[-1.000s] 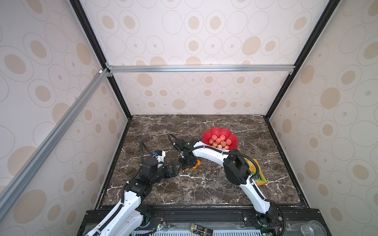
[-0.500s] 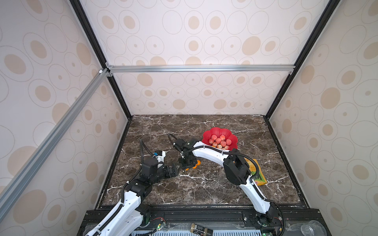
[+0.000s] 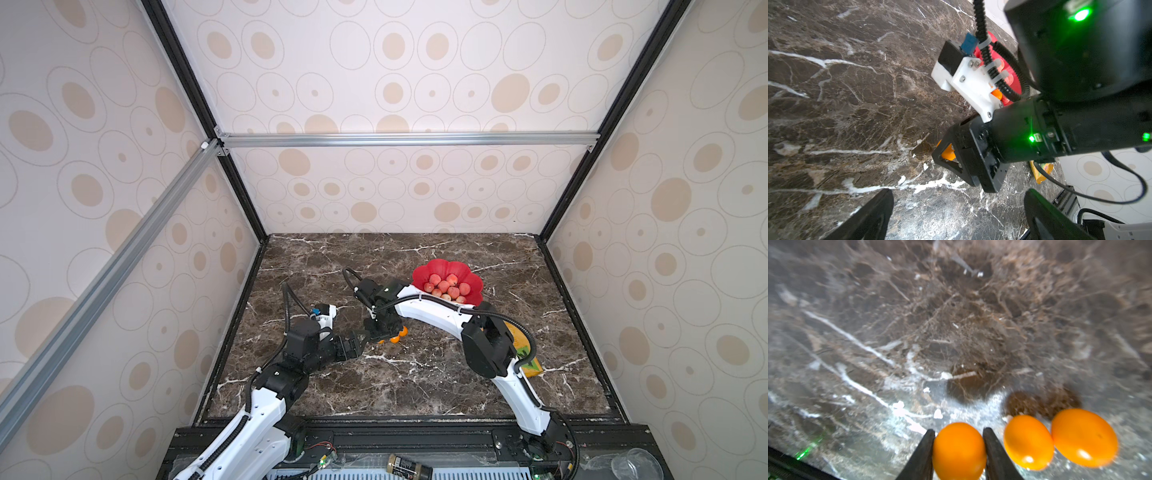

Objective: Arrange fruit in a fruit bowl
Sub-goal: Pick up the fruit from the center of the table, then place the fruit in the fruit bowl.

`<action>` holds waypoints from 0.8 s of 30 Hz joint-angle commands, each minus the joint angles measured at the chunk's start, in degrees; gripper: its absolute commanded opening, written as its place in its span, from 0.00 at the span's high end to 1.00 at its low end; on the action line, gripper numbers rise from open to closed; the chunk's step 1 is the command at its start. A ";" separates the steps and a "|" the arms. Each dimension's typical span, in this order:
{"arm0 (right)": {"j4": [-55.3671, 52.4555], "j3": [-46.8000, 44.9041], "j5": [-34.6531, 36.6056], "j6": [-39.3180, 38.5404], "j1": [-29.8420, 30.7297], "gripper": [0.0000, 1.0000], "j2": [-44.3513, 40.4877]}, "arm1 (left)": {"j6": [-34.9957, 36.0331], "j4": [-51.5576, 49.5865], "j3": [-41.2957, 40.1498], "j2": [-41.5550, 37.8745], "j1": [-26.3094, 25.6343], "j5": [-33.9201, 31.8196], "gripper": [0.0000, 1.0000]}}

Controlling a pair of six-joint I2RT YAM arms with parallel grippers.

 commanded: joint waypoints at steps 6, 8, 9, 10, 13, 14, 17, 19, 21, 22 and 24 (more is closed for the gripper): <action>-0.49 -5.12 2.23 0.25 -2.90 0.62 -8.67 | 3.01 6.25 6.87 6.42 -0.91 1.75 0.01; -0.27 -6.60 2.57 0.18 -4.01 0.62 -10.29 | 3.43 7.10 8.24 8.23 -1.53 1.35 0.01; -0.15 -7.54 2.79 0.11 -4.62 0.62 -11.14 | 3.60 7.61 8.70 9.24 -1.80 1.23 0.01; -0.02 -8.25 2.95 0.03 -5.06 0.62 -11.90 | 3.69 8.13 9.13 10.14 -2.03 1.13 0.01; 0.32 -10.86 3.49 -0.19 -6.99 0.62 -14.29 | 3.99 9.68 10.42 12.98 -3.48 0.62 0.01; 0.59 -11.80 3.58 -0.25 -7.73 0.62 -15.00 | 4.13 10.26 10.83 14.03 -4.04 0.44 0.01; 1.22 -14.50 3.76 -0.39 -9.98 0.62 -17.33 | 4.27 11.87 12.07 16.89 -5.72 -0.31 0.01; 1.45 -15.98 3.84 -0.63 -11.55 0.62 -18.65 | 4.22 13.14 12.93 18.69 -6.74 -0.62 0.01; 1.63 -17.26 4.03 -0.81 -13.22 0.62 -19.81 | 4.09 14.55 14.02 20.67 -7.68 -0.84 0.01; 1.71 -17.76 4.00 -0.94 -14.00 0.62 -20.20 | 4.05 15.07 14.63 21.53 -8.21 -0.97 0.01; 1.80 -18.65 4.11 -1.32 -15.69 0.62 -20.97 | 4.26 15.86 16.03 23.75 -9.32 -1.53 0.01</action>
